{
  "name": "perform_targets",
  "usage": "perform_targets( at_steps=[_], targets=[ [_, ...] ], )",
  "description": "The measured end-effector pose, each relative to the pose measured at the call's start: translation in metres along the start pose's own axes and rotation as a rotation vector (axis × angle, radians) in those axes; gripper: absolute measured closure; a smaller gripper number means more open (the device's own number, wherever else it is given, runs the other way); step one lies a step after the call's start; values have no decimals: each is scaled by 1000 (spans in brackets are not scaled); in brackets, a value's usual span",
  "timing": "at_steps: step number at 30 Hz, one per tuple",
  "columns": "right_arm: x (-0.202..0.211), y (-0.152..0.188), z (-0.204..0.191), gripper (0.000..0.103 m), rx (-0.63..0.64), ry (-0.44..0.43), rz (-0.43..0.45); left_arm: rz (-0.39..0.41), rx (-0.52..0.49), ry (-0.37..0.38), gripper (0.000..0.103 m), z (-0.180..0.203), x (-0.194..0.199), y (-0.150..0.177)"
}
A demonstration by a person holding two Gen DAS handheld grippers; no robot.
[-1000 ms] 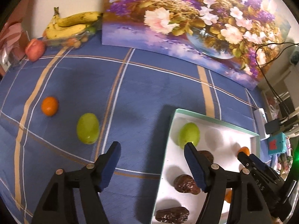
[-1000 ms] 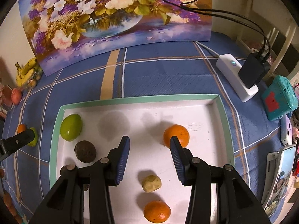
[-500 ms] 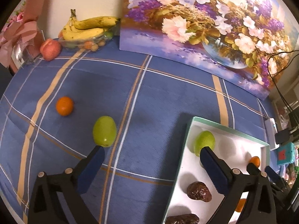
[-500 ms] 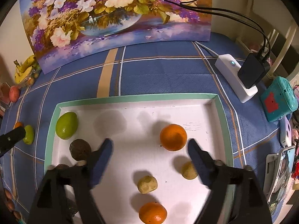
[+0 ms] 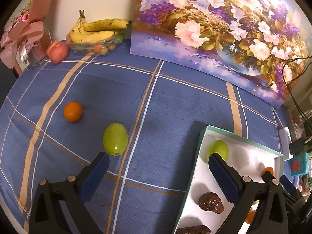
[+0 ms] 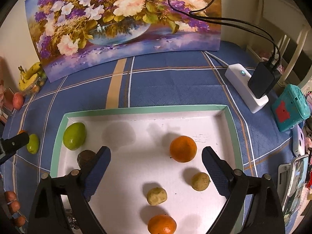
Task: Organize fruits
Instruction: 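Move both open tools back toward the remaining green pear and mandarin orange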
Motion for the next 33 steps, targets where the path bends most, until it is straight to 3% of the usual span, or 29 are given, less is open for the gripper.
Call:
perform_targets(
  at_steps=[19,33],
  targets=[
    [-1,0,-2,8,-22,11,3,-14,6,38,0,-1,4,-2],
    [28,-3,-20,8,-19,5,36,34,-83,31,0,-3,27,-10]
  ],
)
Point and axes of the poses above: each gripper's, at about its wrist camera, not at the fingertips, and x roughly against the way its jaws point, z to its right, y to its underside, the point moved 1 cm from there along -x, roughly the way its jaws point, and after that the axes turned 11 degrees about y, right-handed, at the moved point
